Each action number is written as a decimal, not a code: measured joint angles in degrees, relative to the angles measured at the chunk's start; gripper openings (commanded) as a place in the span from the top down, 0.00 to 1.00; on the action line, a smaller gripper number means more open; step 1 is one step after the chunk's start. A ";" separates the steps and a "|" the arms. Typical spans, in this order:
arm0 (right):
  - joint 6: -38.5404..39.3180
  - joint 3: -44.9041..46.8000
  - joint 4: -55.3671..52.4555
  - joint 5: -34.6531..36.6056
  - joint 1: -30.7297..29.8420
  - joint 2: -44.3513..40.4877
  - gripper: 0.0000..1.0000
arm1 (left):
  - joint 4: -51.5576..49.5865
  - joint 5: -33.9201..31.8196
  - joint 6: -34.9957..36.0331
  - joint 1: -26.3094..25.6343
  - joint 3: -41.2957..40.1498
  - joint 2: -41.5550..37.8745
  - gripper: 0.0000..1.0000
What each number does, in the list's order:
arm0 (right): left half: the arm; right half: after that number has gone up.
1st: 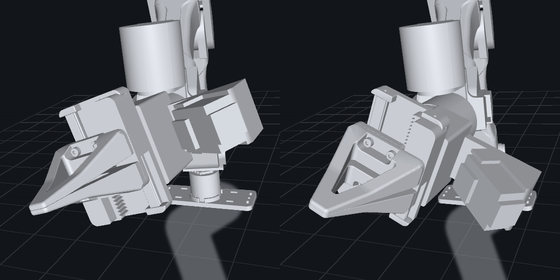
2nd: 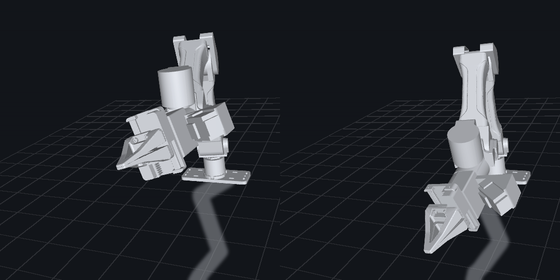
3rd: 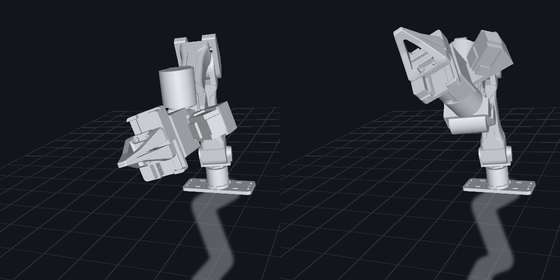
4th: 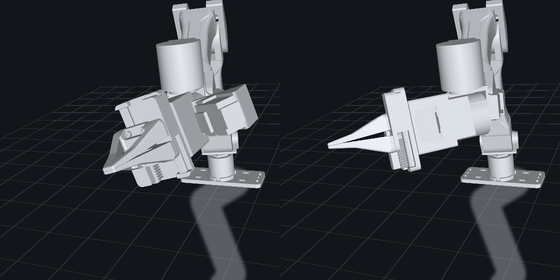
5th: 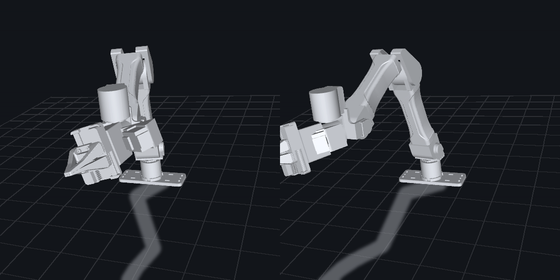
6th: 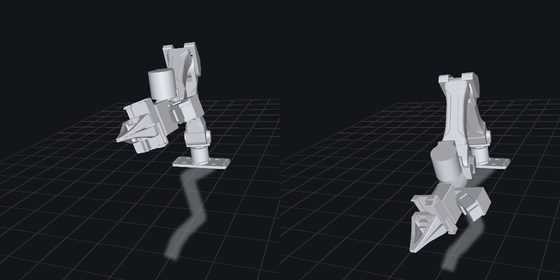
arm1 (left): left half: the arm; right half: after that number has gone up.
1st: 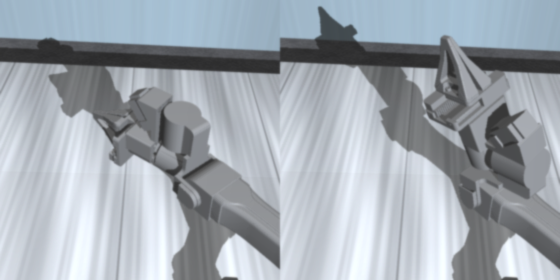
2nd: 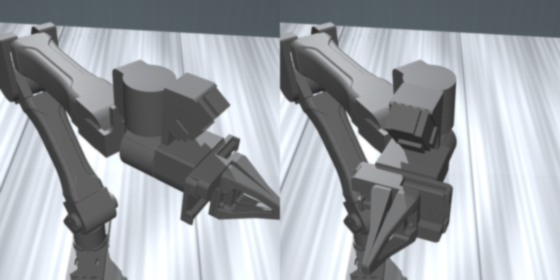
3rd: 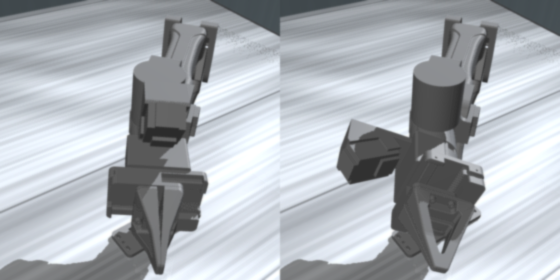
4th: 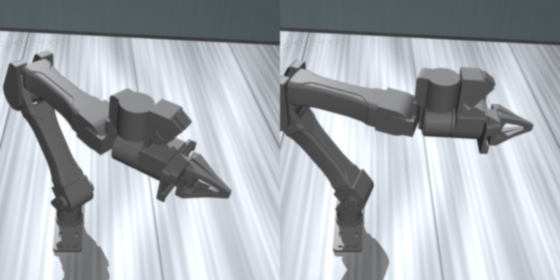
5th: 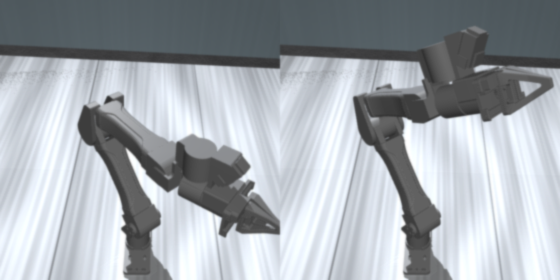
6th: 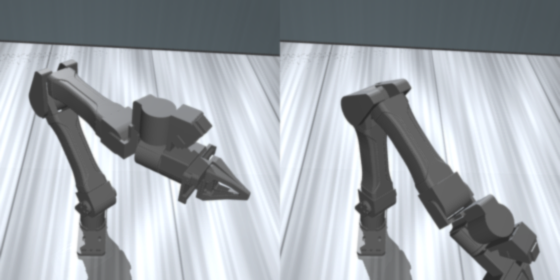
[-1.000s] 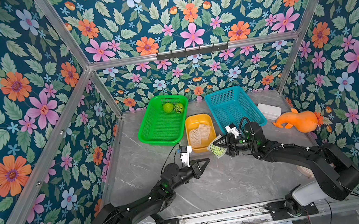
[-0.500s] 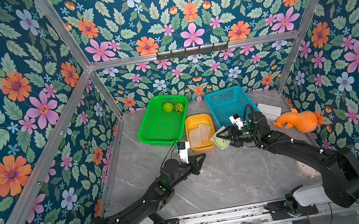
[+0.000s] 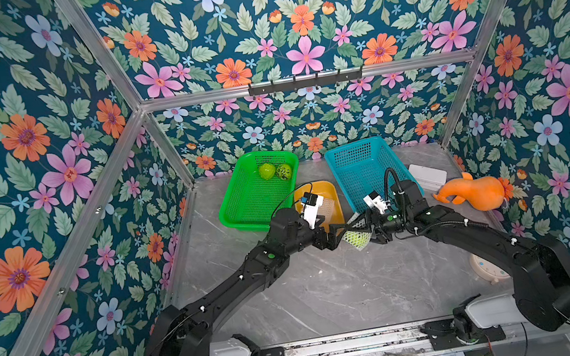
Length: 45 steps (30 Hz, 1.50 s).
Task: Sleeve custard apples in foam nets
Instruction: Pick up the custard apple from the center of the board.
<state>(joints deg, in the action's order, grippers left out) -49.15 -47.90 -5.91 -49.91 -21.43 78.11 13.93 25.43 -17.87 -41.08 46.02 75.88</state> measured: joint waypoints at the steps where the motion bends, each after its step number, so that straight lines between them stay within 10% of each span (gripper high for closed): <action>1: 0.00 0.13 -0.31 0.00 0.00 -0.07 0.34 | -0.39 0.42 0.22 -0.20 0.09 0.35 0.00; 25: -3.02 1.36 2.99 2.71 -0.04 0.59 0.35 | -0.96 7.74 3.10 -4.28 3.30 8.63 0.01; 45: -5.05 3.72 4.87 2.56 -0.07 0.02 0.35 | -0.55 8.83 2.54 -4.83 4.37 11.43 0.35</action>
<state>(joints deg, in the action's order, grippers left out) -54.19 -44.18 -1.04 -47.35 -21.50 78.13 13.39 34.26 -15.33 -45.91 50.39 87.31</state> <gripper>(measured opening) 0.694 0.696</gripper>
